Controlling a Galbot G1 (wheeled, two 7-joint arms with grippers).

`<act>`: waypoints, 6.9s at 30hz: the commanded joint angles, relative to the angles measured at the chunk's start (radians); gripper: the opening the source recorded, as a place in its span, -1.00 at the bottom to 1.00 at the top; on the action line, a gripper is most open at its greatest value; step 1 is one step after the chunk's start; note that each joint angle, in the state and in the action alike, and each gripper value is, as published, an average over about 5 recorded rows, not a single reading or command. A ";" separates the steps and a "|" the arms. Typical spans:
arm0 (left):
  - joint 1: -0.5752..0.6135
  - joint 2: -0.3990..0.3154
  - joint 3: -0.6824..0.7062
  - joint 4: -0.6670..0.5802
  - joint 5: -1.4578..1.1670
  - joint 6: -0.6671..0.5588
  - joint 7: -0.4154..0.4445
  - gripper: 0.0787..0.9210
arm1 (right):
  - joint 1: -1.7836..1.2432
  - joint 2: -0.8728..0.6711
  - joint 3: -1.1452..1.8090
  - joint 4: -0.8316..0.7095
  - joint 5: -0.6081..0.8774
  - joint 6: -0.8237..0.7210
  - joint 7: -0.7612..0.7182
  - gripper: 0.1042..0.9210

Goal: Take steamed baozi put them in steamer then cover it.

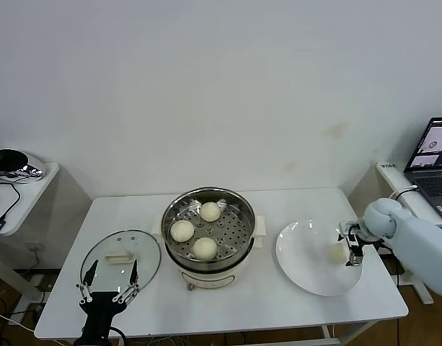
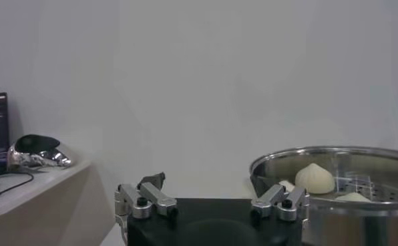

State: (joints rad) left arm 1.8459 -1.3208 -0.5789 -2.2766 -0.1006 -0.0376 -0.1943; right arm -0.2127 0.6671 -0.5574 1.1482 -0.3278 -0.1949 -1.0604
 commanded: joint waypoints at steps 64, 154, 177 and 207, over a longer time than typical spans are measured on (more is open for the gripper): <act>-0.021 -0.024 0.005 -0.024 0.006 -0.006 -0.007 0.77 | 0.755 0.447 -0.793 0.284 0.887 -0.533 0.273 0.22; -0.322 0.207 -0.136 0.611 1.393 -0.115 -0.006 0.77 | -1.400 0.661 1.570 0.825 0.630 0.308 0.979 0.76; -0.610 0.218 -0.025 0.893 1.424 -0.121 0.005 0.77 | -1.445 0.700 1.576 0.864 0.605 0.316 0.970 0.76; -0.728 0.213 0.024 1.017 1.434 -0.137 0.020 0.24 | -1.445 0.717 1.558 0.836 0.587 0.329 0.966 0.76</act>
State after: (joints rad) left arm 1.1421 -1.1094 -0.5598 -1.2899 1.3348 -0.1720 -0.1739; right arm -1.6562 1.3828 1.0023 1.9861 0.2601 0.1333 -0.0942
